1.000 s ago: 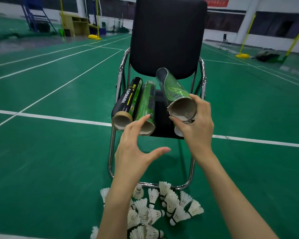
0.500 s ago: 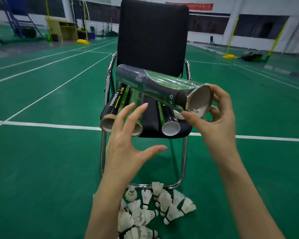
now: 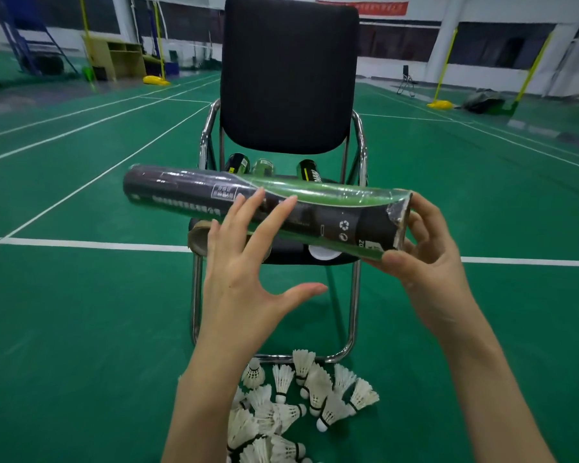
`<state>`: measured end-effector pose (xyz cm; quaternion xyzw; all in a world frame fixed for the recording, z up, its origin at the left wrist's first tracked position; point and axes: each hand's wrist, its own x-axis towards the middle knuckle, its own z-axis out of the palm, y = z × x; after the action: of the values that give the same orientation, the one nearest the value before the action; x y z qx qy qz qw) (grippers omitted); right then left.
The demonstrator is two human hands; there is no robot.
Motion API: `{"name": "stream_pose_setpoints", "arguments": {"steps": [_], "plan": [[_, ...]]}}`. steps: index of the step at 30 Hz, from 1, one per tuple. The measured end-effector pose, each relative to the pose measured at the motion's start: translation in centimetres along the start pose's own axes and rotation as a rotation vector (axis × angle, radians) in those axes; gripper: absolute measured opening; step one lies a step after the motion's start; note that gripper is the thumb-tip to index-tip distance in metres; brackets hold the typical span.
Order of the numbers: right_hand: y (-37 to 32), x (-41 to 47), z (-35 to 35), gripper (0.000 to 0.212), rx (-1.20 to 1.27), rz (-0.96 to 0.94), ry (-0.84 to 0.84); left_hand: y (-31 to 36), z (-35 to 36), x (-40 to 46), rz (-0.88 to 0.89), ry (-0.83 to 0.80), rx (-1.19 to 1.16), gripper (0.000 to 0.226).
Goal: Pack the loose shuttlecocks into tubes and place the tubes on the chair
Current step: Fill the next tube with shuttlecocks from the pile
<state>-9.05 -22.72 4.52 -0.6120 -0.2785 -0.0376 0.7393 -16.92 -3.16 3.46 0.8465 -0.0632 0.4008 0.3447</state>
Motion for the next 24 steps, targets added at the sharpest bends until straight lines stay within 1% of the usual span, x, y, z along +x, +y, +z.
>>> {"name": "stream_pose_setpoints", "arguments": {"steps": [2, 6, 9, 12, 13, 17, 20, 24], "plan": [[0.6, -0.3, -0.2, 0.085, 0.012, 0.037, -0.029, 0.2, 0.0, -0.1, 0.006, -0.024, 0.040, 0.083], [2.1, -0.8, -0.8, 0.089, 0.046, 0.109, -0.064, 0.4, -0.3, -0.7, 0.000, -0.154, 0.104, 0.086], [3.4, -1.6, -1.4, 0.092, 0.075, 0.173, -0.112, 0.1, -0.2, -1.4, -0.023, -0.280, 0.143, 0.093], [5.4, -2.4, -1.8, 0.089, 0.082, 0.254, -0.162, -0.7, 1.1, -2.4, -0.044, -0.421, 0.270, 0.101], [6.3, -2.7, -2.0, 0.091, 0.098, 0.288, -0.161, -1.3, 1.8, -3.0, -0.064, -0.453, 0.298, 0.102], [9.3, -3.4, -2.4, 0.097, 0.183, 0.425, -0.160, -3.4, 4.1, -5.2, -0.115, -0.438, 0.331, 0.102], [11.8, -4.0, -2.6, 0.111, 0.191, 0.530, -0.178, -5.2, 5.4, -7.1, -0.155, -0.382, 0.374, 0.099], [14.8, -4.7, -2.2, 0.108, 0.223, 0.641, -0.217, -7.4, 6.3, -9.5, -0.252, -0.366, 0.313, 0.084]]}}
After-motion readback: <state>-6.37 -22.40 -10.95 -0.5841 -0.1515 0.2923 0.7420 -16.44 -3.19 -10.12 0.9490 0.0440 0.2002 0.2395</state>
